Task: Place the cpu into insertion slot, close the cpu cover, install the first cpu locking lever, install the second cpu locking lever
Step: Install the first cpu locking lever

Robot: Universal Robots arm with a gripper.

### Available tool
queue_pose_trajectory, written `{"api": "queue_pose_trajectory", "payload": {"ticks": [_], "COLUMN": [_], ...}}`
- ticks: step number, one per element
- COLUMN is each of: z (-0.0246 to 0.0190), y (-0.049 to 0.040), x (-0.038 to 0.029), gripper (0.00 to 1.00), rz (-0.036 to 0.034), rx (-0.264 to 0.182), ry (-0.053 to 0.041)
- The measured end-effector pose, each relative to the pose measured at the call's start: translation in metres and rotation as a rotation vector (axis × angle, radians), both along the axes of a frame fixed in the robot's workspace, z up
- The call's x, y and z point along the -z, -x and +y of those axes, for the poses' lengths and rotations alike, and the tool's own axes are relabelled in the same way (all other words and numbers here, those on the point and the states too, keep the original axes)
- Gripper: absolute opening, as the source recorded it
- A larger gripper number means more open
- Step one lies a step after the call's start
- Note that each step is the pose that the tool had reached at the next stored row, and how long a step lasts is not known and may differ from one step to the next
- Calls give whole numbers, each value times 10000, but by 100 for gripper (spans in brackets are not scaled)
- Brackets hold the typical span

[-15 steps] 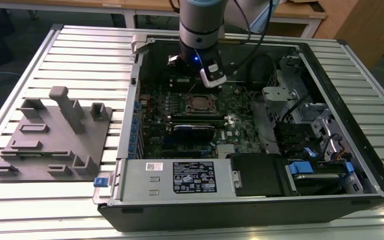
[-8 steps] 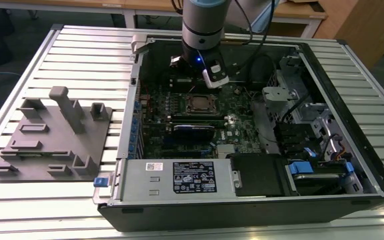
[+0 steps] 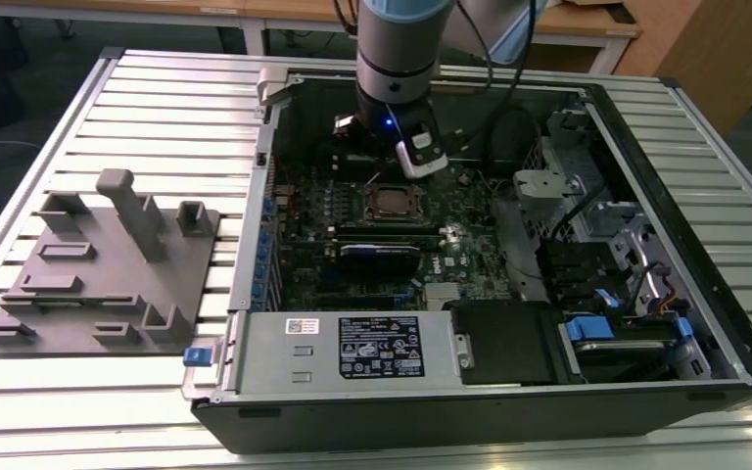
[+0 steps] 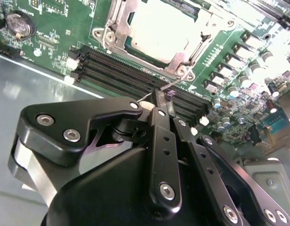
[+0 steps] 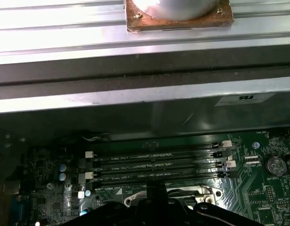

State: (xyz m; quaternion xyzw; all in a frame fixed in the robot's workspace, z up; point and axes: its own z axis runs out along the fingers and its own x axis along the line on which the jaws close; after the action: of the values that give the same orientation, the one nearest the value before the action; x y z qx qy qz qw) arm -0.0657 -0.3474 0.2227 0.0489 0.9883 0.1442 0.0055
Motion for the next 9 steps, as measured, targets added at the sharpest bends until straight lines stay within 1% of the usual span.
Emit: {"api": "queue_pose_trajectory", "payload": {"ticks": [3,9], "z": [0,0], "y": [-32,-134], "x": [22,52], "gripper": [10,10], "rz": [1,-1], "rx": [0,0], "ry": [31,106]}}
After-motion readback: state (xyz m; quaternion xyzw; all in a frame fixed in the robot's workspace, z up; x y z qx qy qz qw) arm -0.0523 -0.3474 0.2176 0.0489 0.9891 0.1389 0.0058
